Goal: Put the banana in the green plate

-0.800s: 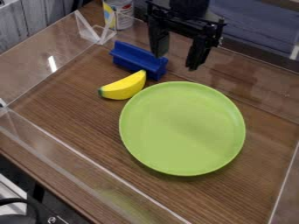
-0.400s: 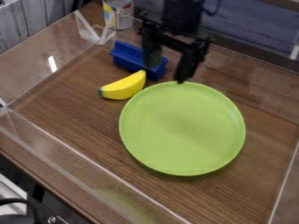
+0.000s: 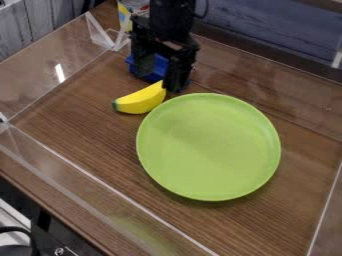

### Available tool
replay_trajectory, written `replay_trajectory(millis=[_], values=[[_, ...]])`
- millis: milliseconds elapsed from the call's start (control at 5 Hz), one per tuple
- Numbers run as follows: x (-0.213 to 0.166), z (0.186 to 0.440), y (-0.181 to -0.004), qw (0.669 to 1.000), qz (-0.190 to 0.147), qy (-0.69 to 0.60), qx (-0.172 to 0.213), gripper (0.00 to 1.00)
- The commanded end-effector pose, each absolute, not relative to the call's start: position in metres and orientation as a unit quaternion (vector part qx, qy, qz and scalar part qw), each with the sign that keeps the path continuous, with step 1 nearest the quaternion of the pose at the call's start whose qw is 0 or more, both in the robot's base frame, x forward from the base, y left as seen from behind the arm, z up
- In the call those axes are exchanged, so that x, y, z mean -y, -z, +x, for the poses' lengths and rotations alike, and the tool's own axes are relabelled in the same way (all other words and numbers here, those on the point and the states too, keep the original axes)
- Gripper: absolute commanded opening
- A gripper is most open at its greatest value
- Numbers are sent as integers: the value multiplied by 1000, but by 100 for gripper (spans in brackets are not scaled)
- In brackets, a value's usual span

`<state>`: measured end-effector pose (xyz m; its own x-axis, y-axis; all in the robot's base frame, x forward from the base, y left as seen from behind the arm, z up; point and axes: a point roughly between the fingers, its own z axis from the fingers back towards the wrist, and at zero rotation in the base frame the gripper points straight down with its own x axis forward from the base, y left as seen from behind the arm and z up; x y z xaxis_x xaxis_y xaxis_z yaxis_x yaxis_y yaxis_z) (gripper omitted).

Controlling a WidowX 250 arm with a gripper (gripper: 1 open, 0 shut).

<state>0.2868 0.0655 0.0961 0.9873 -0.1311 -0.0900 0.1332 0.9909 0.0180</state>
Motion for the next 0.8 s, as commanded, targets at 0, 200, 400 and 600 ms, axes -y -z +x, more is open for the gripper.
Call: replay_trajectory(millis=[0,200,400,600], values=[[-79,290,-95,997,18,70,-29,100],[-88,290,-79,997,15,71,-32,100],[-96,290,-64,997,11,71,-31,100],[-101,290,-51,997,5,68,-31,100]])
